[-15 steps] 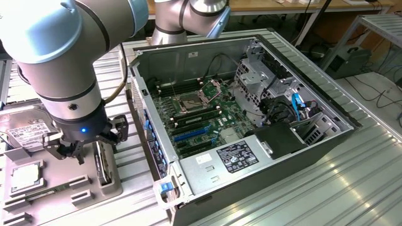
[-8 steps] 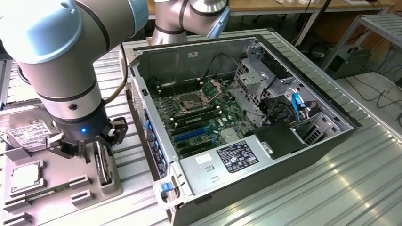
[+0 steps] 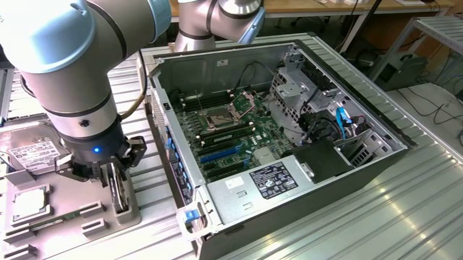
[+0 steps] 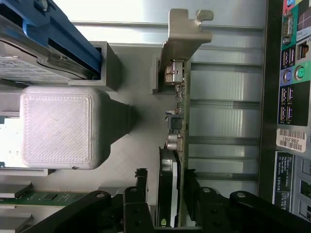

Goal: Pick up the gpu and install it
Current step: 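Pick up the gpu and move the gpu toward the slot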

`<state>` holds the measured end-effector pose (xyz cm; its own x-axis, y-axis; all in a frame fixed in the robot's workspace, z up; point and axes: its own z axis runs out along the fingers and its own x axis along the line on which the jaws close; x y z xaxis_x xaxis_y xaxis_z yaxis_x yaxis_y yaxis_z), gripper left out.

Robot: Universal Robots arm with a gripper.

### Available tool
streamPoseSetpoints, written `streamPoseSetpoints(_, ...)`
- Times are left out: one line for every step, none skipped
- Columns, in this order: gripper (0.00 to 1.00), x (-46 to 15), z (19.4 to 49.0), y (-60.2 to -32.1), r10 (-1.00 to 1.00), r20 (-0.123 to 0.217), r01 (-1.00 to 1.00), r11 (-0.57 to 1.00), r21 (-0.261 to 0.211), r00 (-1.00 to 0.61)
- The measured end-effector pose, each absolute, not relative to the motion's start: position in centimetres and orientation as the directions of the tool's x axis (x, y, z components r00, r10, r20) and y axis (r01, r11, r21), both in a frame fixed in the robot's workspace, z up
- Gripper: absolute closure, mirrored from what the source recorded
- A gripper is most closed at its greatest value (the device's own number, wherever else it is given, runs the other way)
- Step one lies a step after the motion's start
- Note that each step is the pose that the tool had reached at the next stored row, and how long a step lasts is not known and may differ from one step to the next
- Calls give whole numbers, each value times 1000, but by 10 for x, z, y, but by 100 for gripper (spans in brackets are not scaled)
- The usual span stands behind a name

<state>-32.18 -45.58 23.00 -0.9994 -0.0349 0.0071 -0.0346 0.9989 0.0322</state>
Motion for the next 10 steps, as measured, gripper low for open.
streamPoseSetpoints(60,-322,230,-456,-35,7,-35,999,32,-999)
streamPoseSetpoints(60,-322,230,-456,-35,7,-35,999,32,-999)
streamPoseSetpoints(60,-322,230,-456,-35,7,-35,999,32,-999)
streamPoseSetpoints(60,-322,230,-456,-35,7,-35,999,32,-999)
streamPoseSetpoints(62,-322,230,-456,-35,7,-35,999,32,-999)
streamPoseSetpoints(62,-322,230,-456,-35,7,-35,999,32,-999)
streamPoseSetpoints(69,-322,230,-456,-35,7,-35,999,32,-999)
streamPoseSetpoints(69,-322,230,-456,-35,7,-35,999,32,-999)
streamPoseSetpoints(69,-322,230,-456,-35,7,-35,999,32,-999)
streamPoseSetpoints(71,-322,230,-456,-35,7,-35,999,32,-999)
